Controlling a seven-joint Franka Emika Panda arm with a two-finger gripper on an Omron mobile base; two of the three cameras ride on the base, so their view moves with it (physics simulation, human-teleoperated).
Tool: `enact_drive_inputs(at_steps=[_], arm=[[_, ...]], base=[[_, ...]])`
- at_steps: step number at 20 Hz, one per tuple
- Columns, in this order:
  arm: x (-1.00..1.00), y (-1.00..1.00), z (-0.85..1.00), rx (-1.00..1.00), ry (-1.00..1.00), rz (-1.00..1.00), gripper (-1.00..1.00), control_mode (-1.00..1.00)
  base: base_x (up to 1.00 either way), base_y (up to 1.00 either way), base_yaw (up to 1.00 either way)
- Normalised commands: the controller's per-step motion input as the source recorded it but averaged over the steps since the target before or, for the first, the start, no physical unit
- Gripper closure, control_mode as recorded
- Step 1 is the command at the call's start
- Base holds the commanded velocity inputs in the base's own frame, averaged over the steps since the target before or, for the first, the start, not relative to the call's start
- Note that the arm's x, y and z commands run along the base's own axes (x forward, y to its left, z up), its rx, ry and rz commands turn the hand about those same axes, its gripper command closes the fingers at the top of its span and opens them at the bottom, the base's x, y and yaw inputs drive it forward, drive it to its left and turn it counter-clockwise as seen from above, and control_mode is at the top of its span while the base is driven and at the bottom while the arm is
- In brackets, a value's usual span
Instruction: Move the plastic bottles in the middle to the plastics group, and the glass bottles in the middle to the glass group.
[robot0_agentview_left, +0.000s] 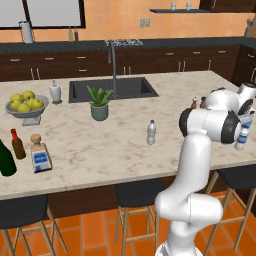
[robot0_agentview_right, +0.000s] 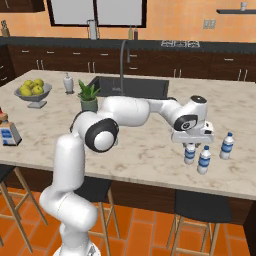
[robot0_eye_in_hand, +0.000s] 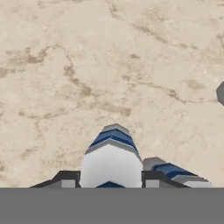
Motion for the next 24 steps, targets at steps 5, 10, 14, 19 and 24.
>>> enact_drive_inputs(at_steps=[5, 10, 14, 19, 24], arm=[[0.04, 0.00, -0.42, 0.00, 0.02, 0.00, 1.00, -1.00], [0.09, 0.00, -0.19, 0.00, 0.07, 0.00, 1.00, -1.00], [0.02, 0.00, 0.00, 0.00, 0.04, 0.00, 1.00, -1.00], [0.00, 0.00, 0.00, 0.00, 0.01, 0.00, -1.00, -1.00], [0.00, 0.00, 0.06, 0.00, -0.01, 0.00, -1.00, -1.00]], base=[[0.00, 0.00, 0.00], [0.00, 0.00, 0.00], [0.00, 0.00, 0.00], [0.00, 0.00, 0.00], [0.00, 0.00, 0.00]])
